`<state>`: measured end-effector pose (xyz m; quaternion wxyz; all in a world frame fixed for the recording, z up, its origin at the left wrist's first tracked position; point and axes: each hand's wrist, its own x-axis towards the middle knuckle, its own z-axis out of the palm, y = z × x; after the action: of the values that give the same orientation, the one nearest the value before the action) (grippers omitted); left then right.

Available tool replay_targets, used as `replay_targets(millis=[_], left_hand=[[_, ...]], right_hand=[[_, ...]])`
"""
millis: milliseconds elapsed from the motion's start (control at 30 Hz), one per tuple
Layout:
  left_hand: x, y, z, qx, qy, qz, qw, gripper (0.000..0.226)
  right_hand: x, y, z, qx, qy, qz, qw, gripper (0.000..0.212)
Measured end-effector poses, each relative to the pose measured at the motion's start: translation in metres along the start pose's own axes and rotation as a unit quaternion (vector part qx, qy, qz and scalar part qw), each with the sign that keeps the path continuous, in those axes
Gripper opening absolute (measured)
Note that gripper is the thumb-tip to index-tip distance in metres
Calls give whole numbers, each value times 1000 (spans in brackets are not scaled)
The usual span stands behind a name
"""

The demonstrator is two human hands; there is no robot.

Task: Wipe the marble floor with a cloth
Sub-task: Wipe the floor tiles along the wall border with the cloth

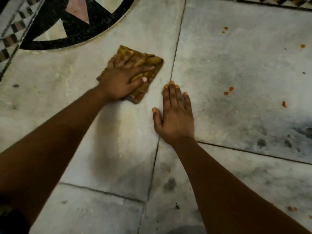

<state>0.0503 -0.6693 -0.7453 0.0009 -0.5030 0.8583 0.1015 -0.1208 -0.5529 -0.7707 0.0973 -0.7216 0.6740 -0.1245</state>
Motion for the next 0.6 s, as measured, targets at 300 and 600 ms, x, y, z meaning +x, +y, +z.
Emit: replay_targets(millis=[300,600], left_hand=[[42,14,3,26,5,-101,994,63],[10,-17,-1,-16,31,-155,987,53]], right_hand=[[3,-2,0,0,13,-2,1000,71],[0,-1,-2,3,-3,-1,1000,71]])
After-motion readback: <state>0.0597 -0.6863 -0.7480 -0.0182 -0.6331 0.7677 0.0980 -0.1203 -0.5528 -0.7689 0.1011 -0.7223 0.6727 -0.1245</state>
